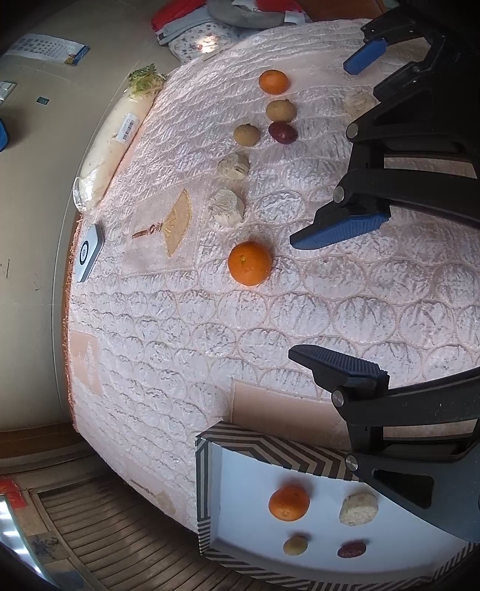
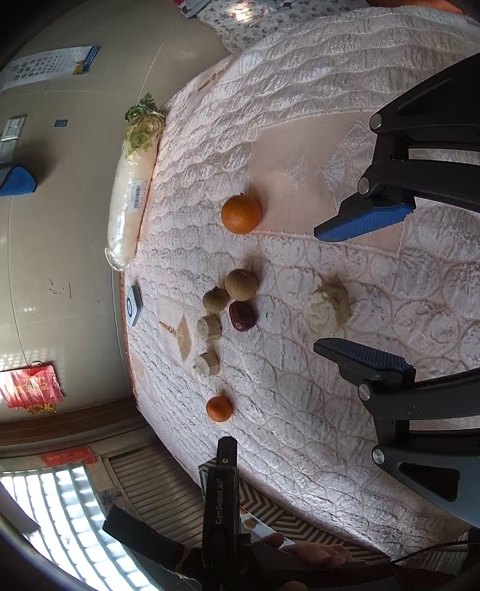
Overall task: Organize fruits
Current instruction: 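Grasp the orange with the left gripper while the right gripper grasps another pastry cake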
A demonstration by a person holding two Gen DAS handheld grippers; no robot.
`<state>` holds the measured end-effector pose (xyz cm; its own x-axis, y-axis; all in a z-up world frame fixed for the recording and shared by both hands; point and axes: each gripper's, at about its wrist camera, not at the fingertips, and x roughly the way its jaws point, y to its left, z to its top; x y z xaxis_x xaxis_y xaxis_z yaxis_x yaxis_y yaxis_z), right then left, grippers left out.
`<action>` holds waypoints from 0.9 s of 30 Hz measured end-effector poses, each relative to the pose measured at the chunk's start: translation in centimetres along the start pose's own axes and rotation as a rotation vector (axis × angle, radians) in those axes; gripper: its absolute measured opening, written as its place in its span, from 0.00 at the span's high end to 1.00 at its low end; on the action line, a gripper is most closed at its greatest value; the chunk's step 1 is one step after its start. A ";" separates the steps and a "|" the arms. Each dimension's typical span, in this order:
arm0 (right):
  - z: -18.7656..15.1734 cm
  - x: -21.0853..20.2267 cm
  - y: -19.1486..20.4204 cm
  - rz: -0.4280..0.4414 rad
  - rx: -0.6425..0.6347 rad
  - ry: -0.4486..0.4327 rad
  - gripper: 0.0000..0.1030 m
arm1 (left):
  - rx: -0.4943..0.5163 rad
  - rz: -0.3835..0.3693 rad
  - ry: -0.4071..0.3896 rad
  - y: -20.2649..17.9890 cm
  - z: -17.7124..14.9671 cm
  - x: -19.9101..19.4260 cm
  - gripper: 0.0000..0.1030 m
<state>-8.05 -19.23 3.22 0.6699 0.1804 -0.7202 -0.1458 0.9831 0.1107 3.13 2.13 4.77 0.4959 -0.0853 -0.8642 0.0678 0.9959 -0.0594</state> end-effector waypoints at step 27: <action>-0.1 2.6 1.6 -0.030 -0.041 0.048 0.70 | -0.020 -0.026 0.080 -1.9 3.8 4.7 0.48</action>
<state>-6.64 -17.22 1.42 0.6391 0.1478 -0.7548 -0.1560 0.9859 0.0610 8.62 -0.25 2.73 0.4233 -0.1089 -0.8994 0.0614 0.9939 -0.0914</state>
